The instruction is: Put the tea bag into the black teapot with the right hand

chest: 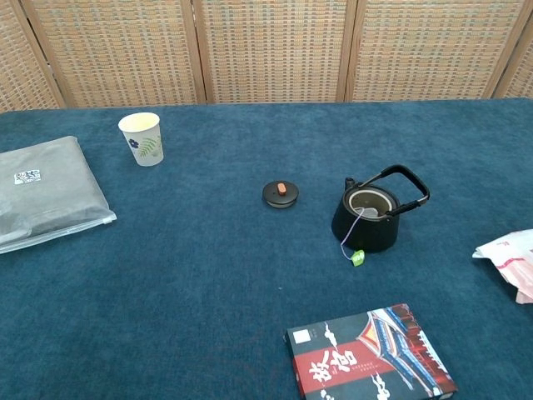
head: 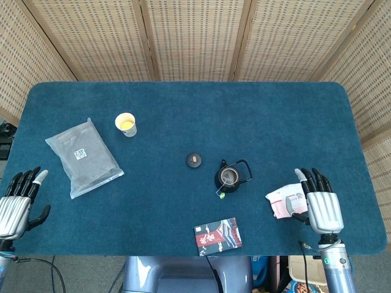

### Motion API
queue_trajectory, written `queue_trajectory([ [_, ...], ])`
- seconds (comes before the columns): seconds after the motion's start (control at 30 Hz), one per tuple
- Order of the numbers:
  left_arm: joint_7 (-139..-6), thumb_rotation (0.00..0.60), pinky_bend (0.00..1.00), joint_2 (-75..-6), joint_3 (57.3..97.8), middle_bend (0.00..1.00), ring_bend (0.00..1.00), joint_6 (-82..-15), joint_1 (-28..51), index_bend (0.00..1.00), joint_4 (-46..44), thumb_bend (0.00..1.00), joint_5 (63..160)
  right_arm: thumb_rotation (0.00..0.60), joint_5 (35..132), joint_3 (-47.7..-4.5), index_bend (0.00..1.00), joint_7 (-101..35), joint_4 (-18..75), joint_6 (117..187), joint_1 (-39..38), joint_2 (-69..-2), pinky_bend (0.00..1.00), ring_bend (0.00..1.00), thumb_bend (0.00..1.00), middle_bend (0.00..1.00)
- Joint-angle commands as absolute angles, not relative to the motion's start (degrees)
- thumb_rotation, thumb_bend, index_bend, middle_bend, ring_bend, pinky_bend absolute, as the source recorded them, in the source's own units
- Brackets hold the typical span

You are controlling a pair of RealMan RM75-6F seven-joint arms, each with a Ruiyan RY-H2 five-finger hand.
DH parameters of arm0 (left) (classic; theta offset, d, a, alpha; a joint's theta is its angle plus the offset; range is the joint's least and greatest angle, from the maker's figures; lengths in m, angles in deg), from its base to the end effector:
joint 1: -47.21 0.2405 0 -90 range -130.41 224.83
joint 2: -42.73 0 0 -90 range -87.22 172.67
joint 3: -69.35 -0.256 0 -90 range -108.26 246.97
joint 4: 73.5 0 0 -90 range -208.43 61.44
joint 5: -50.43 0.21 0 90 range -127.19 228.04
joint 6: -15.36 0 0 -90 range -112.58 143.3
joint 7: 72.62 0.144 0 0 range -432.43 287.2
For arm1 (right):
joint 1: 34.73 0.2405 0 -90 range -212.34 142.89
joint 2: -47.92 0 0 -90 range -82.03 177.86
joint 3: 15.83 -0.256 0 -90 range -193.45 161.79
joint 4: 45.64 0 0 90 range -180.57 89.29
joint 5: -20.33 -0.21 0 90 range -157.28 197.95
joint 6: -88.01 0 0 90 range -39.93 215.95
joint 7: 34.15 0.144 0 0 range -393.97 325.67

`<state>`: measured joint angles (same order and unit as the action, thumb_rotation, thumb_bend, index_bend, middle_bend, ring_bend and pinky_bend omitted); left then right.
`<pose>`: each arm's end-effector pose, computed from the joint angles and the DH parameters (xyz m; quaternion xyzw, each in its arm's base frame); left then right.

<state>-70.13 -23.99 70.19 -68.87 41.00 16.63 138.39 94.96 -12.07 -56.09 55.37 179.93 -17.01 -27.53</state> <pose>-0.3095 0.1810 0.1392 -0.6257 -0.3756 -0.3761 0.5709 -0.2485 -0.2104 0.0940 0.6092 -0.3667 0.3789 0.5922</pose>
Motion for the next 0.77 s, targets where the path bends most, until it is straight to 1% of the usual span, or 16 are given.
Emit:
queue_trajectory([
  [0.03,-70.21,0.600,0.00,-24.00,70.13,0.00,0.00,-68.62,40.91,0.00,16.70,0.41,138.38,0.233,96.73,-12.42,0.09,-54.45,54.71,179.44,-17.87,-27.94,0.18,0.06,0.60,0.19],
  [0.17,-70.33,0.600,0.00,-23.97,70.16,0.00,0.00,-68.44,40.76,0.00,16.80,0.41,138.44,0.285,98.07,-13.59,0.09,-54.74,53.30,179.67,-18.74,-29.03,0.18,0.06,0.59,0.19],
  [0.43,-70.31,0.600,0.00,-24.06,70.38,0.00,0.00,-68.25,40.57,0.00,16.71,0.41,138.17,0.335,99.02,-15.38,0.09,-56.15,52.08,179.60,-20.01,-30.07,0.18,0.06,0.58,0.19],
  [0.77,-68.59,0.600,0.00,-22.72,70.36,0.00,0.00,-66.35,40.06,0.00,18.52,0.41,136.72,0.345,99.97,-17.21,0.09,-56.42,51.52,178.92,-21.46,-30.47,0.18,0.06,0.58,0.19],
])
